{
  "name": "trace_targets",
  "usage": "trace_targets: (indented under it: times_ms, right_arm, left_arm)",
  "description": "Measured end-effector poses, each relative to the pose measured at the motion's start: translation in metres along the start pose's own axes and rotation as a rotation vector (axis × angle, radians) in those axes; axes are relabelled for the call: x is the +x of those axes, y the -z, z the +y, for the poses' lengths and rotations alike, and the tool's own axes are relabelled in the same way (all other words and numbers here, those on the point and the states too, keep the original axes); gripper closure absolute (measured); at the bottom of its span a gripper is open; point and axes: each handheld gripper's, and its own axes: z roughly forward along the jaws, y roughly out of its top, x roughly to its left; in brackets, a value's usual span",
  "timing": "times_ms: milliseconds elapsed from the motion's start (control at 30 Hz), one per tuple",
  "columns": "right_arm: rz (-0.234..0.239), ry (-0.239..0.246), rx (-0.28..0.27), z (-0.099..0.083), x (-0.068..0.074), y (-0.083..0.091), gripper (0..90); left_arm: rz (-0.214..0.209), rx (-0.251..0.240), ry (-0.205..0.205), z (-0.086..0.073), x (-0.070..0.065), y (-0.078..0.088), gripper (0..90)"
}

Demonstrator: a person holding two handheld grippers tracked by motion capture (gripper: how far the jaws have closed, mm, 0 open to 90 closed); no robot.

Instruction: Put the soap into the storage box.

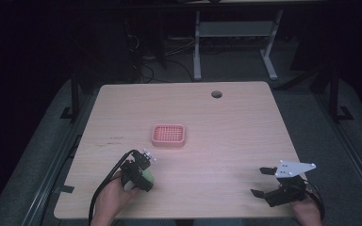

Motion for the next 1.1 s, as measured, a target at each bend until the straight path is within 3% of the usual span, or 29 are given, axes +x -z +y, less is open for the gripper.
trace_targets:
  times_ms: [200,400,600,1100]
  right_arm:
    - [-0.001,-0.001,-0.002,0.0,0.0,0.0,13.8]
    - [-0.001,-0.007,-0.003,-0.001,0.0,0.001,13.8]
    - [-0.003,-0.006,-0.001,-0.001,0.0,0.001,13.8]
    - [-0.007,-0.005,-0.006,-0.001,-0.001,0.002,13.8]
  left_arm:
    - [0.002,0.0,0.006,-0.001,0.0,0.0,26.0]
    - [0.0,-0.03,0.013,-0.003,0.0,0.0,26.4]
    - [-0.004,-0.021,-0.001,-0.003,0.0,0.002,26.6]
    - [-0.005,-0.073,-0.006,0.008,0.005,0.021,26.7]
